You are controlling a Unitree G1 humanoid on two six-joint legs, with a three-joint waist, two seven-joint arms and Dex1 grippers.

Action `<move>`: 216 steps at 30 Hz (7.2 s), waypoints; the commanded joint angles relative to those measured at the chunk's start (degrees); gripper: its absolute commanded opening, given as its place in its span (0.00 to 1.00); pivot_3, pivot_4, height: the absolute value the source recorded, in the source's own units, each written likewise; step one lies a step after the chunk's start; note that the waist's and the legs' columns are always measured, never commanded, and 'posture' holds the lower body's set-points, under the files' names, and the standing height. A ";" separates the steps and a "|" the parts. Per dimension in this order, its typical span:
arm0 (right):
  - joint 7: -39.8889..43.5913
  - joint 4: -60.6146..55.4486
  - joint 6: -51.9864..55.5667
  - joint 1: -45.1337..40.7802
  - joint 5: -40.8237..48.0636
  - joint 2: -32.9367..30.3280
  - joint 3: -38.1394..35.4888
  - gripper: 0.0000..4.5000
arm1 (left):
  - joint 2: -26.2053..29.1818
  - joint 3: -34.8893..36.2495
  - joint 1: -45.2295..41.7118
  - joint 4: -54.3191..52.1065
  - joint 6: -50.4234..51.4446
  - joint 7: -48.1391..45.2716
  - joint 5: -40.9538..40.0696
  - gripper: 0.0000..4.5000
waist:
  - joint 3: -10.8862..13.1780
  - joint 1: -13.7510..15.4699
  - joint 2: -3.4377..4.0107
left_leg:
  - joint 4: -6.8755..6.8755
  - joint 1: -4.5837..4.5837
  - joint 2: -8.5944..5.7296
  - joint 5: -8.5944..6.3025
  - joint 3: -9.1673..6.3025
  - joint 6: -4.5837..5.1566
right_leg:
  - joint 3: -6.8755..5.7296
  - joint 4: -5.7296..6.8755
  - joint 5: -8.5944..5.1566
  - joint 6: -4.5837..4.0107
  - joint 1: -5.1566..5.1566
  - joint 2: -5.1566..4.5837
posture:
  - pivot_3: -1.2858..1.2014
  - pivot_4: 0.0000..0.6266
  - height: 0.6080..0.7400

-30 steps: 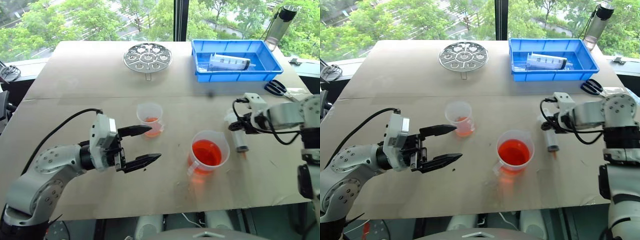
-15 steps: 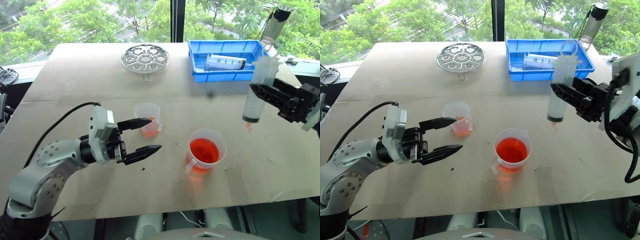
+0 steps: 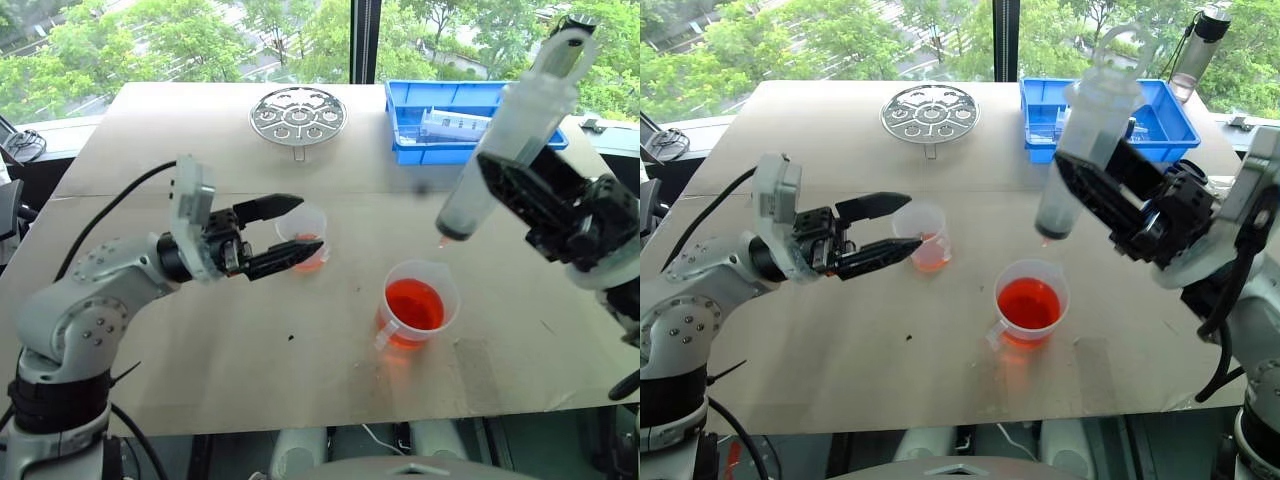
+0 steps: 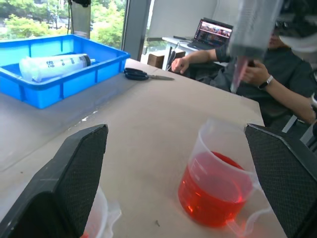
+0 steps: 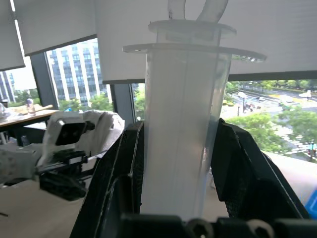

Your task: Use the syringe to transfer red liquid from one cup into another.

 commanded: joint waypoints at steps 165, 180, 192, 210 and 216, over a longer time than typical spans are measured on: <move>25.98 14.10 -32.96 24.70 -48.39 7.95 30.41 0.33 | -21.99 -19.73 -41.96 28.61 -8.56 -29.74 21.52 0.00 | 0.01 0.07 -0.07 | 0.05 0.70 -0.02 0.01 0.22 -0.02 | 0.35 0.24 -0.03 -0.01 0.47 0.08 | 0.52 0.24 1.00; 23.49 11.98 -32.67 22.39 -46.11 9.07 28.13 0.33 | -21.24 -19.55 -40.77 27.80 -6.19 -29.41 20.57 0.18 | 0.02 0.04 -0.07 | 0.05 0.70 -0.01 0.01 0.22 -0.02 | 0.34 0.25 -0.03 -0.01 0.47 0.08 | 0.52 0.24 1.00; 20.19 7.89 -28.89 18.75 -44.89 9.47 26.37 0.33 | -15.46 -12.70 -38.01 25.69 4.59 -21.64 15.20 1.00 | 0.03 0.13 -0.08 | 0.04 0.71 0.00 0.02 0.21 -0.04 | 0.34 0.25 -0.03 0.00 0.46 0.07 | 0.52 0.24 1.00; 17.83 5.82 -23.87 16.86 -44.66 8.08 25.67 0.33 | -10.97 -11.21 -27.37 17.21 10.63 -18.47 9.38 1.00 | 0.03 -0.39 -0.07 | 0.01 0.75 0.01 0.03 0.25 -0.05 | 0.37 0.29 -0.03 -0.01 0.46 0.08 | 0.52 0.24 1.00; 17.10 5.63 -23.07 16.24 -44.43 8.70 25.63 0.32 | -10.49 -13.43 -24.95 13.92 10.21 -20.09 8.31 1.00 | 0.04 0.28 -0.10 | 0.02 0.75 0.01 0.03 0.24 -0.05 | 0.35 0.29 -0.03 -0.01 0.46 0.06 | 0.52 0.24 1.00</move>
